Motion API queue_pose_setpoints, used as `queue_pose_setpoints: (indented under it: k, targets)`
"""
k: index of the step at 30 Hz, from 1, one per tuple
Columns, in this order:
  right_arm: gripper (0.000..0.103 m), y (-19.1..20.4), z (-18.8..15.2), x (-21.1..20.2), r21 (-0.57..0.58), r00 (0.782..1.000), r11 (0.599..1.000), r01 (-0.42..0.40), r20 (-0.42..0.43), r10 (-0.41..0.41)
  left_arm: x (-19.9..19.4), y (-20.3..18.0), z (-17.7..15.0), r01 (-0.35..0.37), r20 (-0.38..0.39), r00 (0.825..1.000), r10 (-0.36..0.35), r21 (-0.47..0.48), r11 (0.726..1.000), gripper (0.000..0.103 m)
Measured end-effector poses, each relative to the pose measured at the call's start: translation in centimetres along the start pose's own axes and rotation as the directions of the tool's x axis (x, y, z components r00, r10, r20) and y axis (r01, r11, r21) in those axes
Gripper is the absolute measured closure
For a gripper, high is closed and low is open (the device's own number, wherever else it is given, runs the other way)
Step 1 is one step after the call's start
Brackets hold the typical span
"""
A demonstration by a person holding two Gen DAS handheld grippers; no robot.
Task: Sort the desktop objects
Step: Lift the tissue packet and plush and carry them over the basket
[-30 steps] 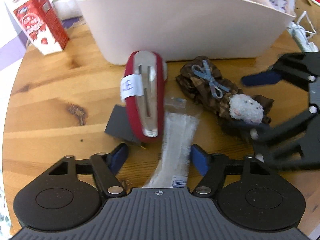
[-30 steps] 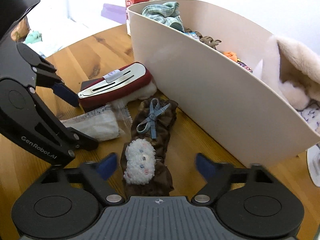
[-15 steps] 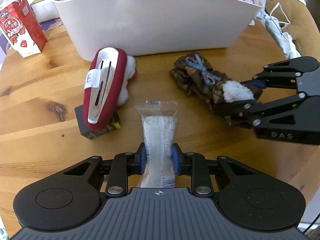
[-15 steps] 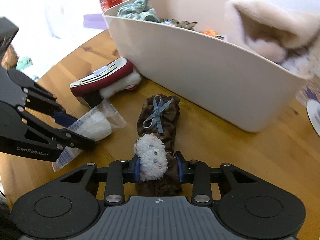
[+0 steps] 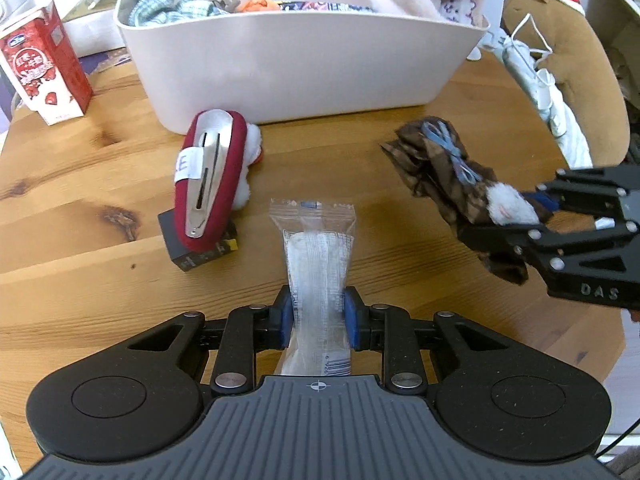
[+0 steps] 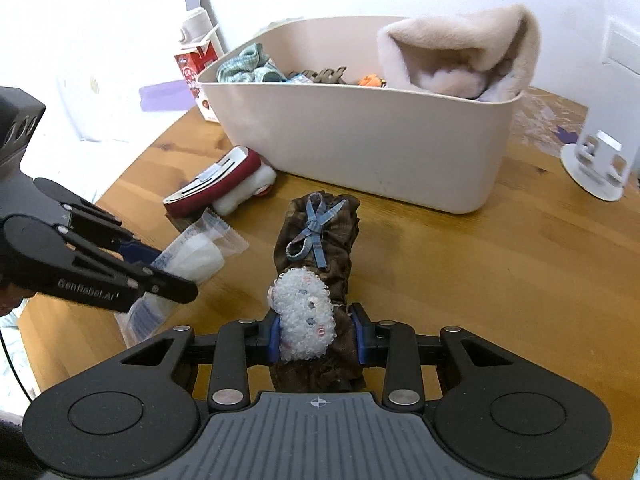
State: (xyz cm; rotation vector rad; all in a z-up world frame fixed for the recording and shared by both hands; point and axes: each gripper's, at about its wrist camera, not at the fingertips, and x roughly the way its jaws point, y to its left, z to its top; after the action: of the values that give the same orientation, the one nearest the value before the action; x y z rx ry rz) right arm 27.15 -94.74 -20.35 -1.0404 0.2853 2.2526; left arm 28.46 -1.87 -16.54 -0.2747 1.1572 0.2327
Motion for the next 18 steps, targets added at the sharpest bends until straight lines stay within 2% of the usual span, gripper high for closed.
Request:
queue_pose_setpoints:
  k: [9, 18]
  targets:
    - [0.071, 0.5, 0.2, -3.3, -0.007, 0.998, 1.0, 0.03, 0.057, -0.029, -2.5, 0.6, 0.1, -0.01, 0.053, 0.999, 0.01, 0.006, 1.0, 0.077]
    - [0.071, 0.4, 2.2, -5.7, -0.036, 0.993, 0.997, 0.068, 0.096, -0.064, -5.6, 1.3, 1.9, -0.028, 0.133, 0.991, 0.025, 0.021, 0.999, 0.077]
